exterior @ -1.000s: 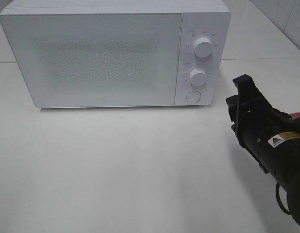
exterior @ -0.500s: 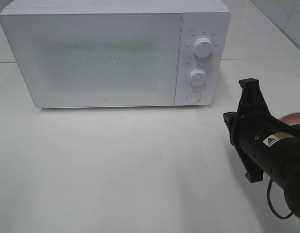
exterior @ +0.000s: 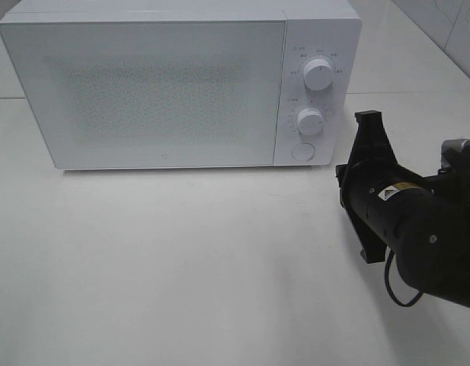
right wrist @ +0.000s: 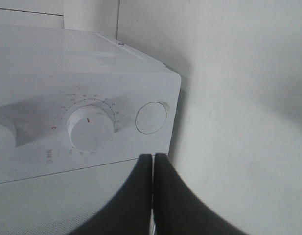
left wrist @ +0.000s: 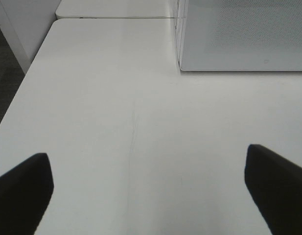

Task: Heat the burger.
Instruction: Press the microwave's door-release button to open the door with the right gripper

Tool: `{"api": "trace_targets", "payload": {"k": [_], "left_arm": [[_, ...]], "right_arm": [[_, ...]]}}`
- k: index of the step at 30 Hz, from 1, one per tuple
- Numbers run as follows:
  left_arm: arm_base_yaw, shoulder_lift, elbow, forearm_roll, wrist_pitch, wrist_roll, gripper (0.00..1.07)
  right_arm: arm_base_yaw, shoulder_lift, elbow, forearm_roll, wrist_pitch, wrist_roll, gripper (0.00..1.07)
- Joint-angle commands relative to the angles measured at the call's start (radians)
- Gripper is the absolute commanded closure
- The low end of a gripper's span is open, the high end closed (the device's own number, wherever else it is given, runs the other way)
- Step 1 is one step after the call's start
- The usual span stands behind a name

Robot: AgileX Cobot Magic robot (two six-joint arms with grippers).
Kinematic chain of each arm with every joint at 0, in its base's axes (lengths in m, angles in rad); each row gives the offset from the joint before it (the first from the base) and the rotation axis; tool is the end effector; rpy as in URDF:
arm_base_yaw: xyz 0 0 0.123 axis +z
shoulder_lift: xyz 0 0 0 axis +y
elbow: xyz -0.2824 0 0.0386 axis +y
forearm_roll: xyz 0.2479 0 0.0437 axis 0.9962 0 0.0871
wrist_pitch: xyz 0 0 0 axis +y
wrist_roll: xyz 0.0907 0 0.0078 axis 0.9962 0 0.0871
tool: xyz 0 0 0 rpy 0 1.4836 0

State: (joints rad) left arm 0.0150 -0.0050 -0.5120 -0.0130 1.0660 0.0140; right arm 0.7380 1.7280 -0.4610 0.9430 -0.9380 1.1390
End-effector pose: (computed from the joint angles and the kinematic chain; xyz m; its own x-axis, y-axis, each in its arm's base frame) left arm -0.0072 -0.0011 0.2800 -0.4455 0.0010 -0.8953 -0.0014 1.0000 0.0018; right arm 0.2312 0.1301 0.1389 0.0048 0.9962 -0.0873 0.3680 0.0794 0.9264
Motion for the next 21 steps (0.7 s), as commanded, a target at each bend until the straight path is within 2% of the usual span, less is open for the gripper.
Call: {"api": "trace_targets", "payload": {"k": [1, 7, 14, 21], "left_arm": [[0.002, -0.023, -0.005, 0.0, 0.004, -0.001, 0.04], [0.002, -0.023, -0.005, 0.0, 0.004, -0.001, 0.04], [0.002, -0.023, -0.005, 0.0, 0.004, -0.001, 0.04], [0.002, -0.023, -0.005, 0.0, 0.004, -0.001, 0.04]], "right_arm": [[-0.006, 0.044, -0.039, -0.008, 0.001, 0.02, 1.07], [-0.018, 0.11, -0.091, -0.015, 0.009, 0.036, 1.07], [-0.087, 0.192, -0.179, -0.121, 0.012, 0.105, 1.07], [-0.121, 0.243, -0.239, -0.155, 0.021, 0.147, 1.07]]}}
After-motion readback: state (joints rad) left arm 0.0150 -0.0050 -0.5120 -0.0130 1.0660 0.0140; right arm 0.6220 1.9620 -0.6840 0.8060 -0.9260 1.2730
